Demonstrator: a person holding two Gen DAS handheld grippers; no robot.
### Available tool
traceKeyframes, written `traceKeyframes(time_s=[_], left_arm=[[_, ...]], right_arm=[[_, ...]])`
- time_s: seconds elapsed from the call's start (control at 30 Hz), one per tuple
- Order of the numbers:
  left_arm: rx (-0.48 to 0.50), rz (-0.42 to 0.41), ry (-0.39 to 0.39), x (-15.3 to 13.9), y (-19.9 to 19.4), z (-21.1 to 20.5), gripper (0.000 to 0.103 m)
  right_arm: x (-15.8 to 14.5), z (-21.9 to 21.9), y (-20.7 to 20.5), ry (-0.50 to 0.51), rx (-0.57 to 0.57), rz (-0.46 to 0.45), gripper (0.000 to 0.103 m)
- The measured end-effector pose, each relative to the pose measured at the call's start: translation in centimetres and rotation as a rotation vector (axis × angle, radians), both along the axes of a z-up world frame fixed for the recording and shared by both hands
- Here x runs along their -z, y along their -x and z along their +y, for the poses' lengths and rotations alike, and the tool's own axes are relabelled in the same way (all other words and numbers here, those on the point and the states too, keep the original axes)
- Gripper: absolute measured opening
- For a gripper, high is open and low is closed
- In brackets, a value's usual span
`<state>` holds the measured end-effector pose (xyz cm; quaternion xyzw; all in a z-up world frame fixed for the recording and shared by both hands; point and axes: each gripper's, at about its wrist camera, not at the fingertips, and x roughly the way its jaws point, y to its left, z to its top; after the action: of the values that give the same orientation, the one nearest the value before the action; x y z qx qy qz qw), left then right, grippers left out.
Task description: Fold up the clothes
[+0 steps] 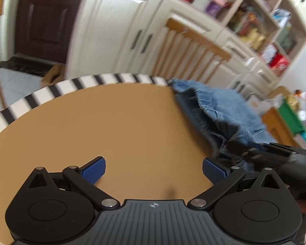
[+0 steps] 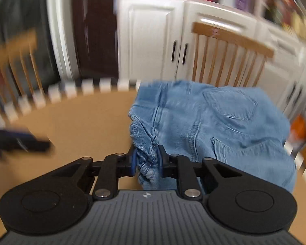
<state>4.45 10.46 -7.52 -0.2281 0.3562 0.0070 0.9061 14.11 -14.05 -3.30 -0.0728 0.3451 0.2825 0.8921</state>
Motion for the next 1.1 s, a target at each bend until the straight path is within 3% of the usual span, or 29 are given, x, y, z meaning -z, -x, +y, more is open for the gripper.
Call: traceKeyframes(time_s=[0.1, 0.2, 0.27, 0.37, 0.47, 0.6, 0.77, 0.97, 1.1], left_arm=[[0.122, -0.169, -0.069, -0.5, -0.9, -0.2, 0.103], [0.29, -0.329, -0.312, -0.8, -2.5, -1.6, 0.103], [0.403, -0.418, -0.5, -0.9, -4.0, -2.9, 0.103], [0.559, -0.505, -0.697, -0.7, -6.6, -4.6, 0.103], [0.731, -0.568, -0.838, 0.1, -8.1, -6.4, 0.103], [0.916, -0.661, -0.908, 1.2, -8.2, -7.4, 0.103], [1.109, -0.738, -1.077, 3.0, -9.5, -9.7, 0.101], [1.187, -0.702, -1.055, 3.0, -7.5, -7.0, 0.102], [1.269, -0.711, -1.19, 5.7, -7.7, -7.3, 0.102]], right_arm=[[-3.1, -3.4, 1.5, -0.121, 0.039, 0.05, 0.019], [-5.5, -7.1, 3.0, -0.25, 0.083, 0.121, 0.019], [-6.7, -9.1, 3.6, -0.274, 0.1, 0.14, 0.019], [-8.0, -12.4, 3.8, -0.376, 0.167, 0.199, 0.019], [-9.0, -15.1, 3.7, -0.488, 0.234, 0.212, 0.019], [-10.0, -17.1, 3.0, -0.51, 0.269, 0.203, 0.019], [-9.1, -17.2, 3.1, -0.487, 0.294, 0.213, 0.019], [-8.2, -18.3, 3.1, -0.52, 0.354, 0.224, 0.019], [-7.8, -18.3, 3.5, -0.525, 0.342, 0.234, 0.02]])
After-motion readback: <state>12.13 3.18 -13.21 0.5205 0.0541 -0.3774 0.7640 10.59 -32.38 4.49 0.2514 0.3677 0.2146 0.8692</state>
